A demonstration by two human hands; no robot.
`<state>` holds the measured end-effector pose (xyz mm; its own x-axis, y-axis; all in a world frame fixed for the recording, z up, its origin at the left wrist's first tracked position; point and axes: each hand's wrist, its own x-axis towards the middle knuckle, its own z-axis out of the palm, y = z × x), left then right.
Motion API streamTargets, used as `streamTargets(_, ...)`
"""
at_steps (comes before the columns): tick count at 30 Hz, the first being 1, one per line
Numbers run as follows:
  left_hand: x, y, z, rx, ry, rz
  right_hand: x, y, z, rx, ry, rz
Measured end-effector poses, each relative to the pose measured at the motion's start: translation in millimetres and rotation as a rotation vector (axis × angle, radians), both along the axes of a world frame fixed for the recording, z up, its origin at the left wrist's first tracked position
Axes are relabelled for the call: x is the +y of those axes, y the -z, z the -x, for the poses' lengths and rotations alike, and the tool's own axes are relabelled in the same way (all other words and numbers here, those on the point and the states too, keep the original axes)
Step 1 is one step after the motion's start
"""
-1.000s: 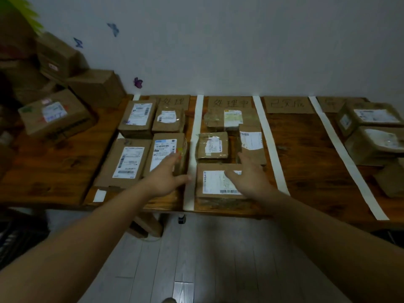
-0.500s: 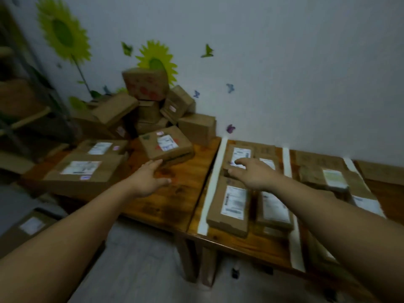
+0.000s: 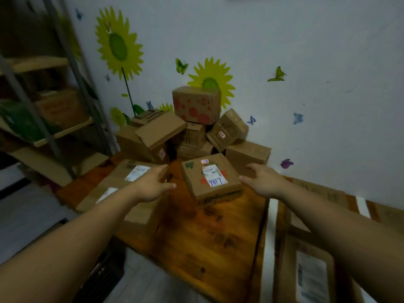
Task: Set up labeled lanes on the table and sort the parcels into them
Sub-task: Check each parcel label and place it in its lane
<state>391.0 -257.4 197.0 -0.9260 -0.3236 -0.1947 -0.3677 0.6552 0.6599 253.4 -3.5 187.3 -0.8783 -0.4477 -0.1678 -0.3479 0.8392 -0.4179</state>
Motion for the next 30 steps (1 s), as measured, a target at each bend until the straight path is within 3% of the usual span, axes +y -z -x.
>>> streamTargets(7,-52.7,-13.2,125.7,-0.057,0.037,-0.008,-53.0,-10.7,107.8,-0.001,0.089,0.185)
streamTargets(18,-40.9,-19.7,321.2,0.136,0.360,-0.095,-97.1,-2.1,208.1,-0.068,0.339,0.137)
streamTargets(23,-30.0,-17.8,390.4,0.166,0.403,-0.018,-114.5,9.5,245.0,-0.164,0.477,0.301)
streamTargets(30,-25.5,4.3,435.2,-0.018,0.397,-0.106,-126.9,24.6,280.0,-0.297,0.635,0.605)
